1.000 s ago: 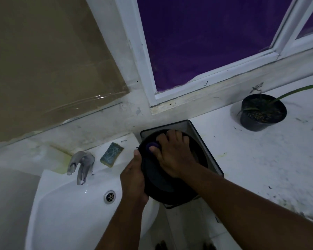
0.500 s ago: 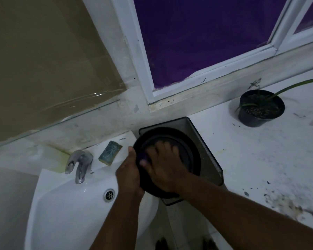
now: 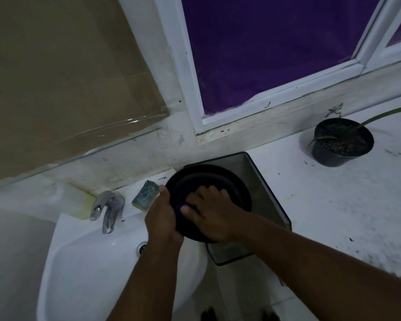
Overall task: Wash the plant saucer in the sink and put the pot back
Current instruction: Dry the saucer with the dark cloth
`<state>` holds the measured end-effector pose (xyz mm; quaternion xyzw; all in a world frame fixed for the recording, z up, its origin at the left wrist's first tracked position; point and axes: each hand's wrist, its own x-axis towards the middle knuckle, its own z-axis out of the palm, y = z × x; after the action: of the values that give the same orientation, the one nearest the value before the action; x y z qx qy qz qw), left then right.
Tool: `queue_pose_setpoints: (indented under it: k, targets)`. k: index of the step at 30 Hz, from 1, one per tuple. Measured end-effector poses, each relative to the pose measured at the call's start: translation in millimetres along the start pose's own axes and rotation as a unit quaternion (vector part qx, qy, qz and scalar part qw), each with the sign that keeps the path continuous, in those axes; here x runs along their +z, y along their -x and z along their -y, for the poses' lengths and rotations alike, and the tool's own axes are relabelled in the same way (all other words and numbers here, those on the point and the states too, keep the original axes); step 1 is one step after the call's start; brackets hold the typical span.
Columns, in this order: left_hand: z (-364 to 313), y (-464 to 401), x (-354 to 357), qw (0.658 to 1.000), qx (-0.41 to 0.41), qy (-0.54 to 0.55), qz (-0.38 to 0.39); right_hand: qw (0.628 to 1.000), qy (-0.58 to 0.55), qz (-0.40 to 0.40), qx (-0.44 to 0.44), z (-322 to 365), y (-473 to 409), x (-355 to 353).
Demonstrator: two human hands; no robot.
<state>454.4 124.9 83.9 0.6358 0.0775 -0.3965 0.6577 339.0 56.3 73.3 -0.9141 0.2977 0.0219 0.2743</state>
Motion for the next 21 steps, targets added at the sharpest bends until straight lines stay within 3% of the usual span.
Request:
queue_pose_setpoints:
  k: [2,6,10,15,18,21]
  targets:
    - [-1.7,-15.1,-11.8,0.999,-0.028,-0.009,0.013,0.999,-0.005,0.025,-0.02,3.1,14.9,-6.4]
    - [-9.5,-18.2,-13.3,0.993,-0.114,0.011,0.018,0.987,0.042,-0.135,-0.083,-1.8,21.9,-23.1]
    - [-19.3,-7.5,-2.9,0.993,-0.119,0.009,0.024,0.976,0.033,-0.202,-0.079,-8.7,13.4,-37.4]
    - [-12.9,11.1,17.1,0.995,0.009,-0.096,0.005,0.946,-0.142,-0.29,0.023,-12.8,5.0,-62.7]
    - [-9.3,14.5,27.0,0.948,0.187,-0.253,-0.05,0.925,-0.246,-0.265,0.12,-19.5,-0.8,-76.0]
    - [-16.1,25.9,31.3,0.921,0.253,-0.296,-0.015,0.916,-0.294,-0.236,0.137,-29.2,-4.4,-84.1]
